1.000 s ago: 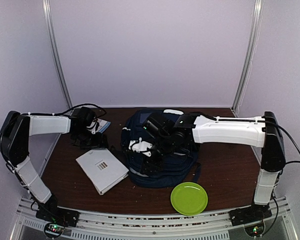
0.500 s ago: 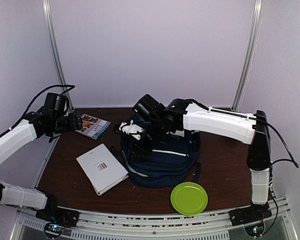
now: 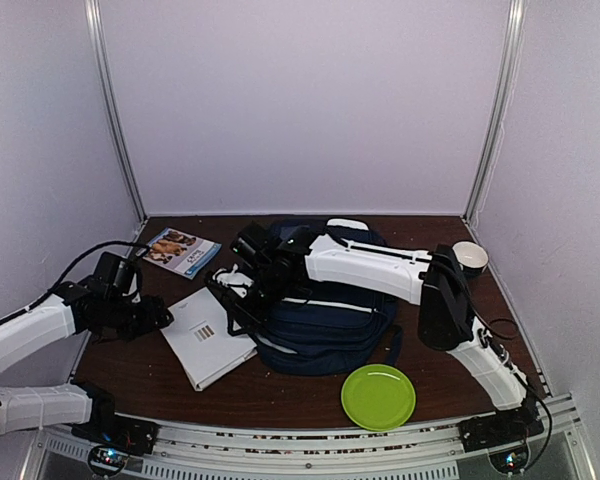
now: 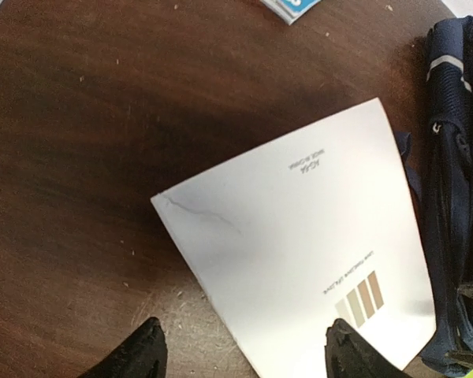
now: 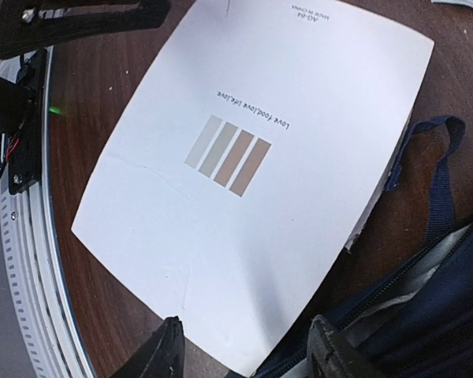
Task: Pack the student bag
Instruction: Pick up the book from the center of the board, then pass from the right arm to the left, then pick up the largest pocket of the bag from the student bag, then place the book in the largest pocket of the bag.
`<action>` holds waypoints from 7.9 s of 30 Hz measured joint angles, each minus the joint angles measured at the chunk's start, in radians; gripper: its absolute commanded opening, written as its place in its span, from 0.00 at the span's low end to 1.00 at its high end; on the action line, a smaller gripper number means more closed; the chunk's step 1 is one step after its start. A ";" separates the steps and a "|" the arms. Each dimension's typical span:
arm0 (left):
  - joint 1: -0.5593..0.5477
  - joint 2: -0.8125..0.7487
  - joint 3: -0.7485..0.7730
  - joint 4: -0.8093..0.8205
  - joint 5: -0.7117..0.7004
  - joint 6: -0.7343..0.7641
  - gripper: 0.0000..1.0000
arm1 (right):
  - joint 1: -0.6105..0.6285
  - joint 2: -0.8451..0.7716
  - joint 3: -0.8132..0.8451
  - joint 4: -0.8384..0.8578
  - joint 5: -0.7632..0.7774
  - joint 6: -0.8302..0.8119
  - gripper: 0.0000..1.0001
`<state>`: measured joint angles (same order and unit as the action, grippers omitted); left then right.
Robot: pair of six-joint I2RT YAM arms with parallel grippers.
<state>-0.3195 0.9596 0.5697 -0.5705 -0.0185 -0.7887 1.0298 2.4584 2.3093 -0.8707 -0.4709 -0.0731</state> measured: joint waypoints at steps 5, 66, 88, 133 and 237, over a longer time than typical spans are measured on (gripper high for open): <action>-0.003 0.010 -0.041 0.010 0.024 -0.042 0.71 | 0.000 0.044 0.014 0.019 0.013 0.062 0.55; -0.009 -0.334 -0.236 0.257 0.000 -0.066 0.98 | -0.062 -0.032 -0.162 0.324 -0.462 0.475 0.00; -0.009 -0.101 -0.414 0.773 0.304 -0.187 0.98 | -0.163 -0.066 -0.325 0.516 -0.568 0.629 0.00; -0.042 -0.059 -0.204 0.928 0.680 -0.125 0.37 | -0.303 -0.464 -0.441 0.194 -0.409 0.097 0.53; -0.388 1.032 0.164 1.757 0.668 -0.752 0.21 | -0.325 -0.711 -0.414 -0.073 0.186 -0.301 0.00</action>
<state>-0.7078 1.9911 0.7341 1.1866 0.6498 -1.5410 0.7044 1.7470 1.8957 -0.9440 -0.2848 -0.3737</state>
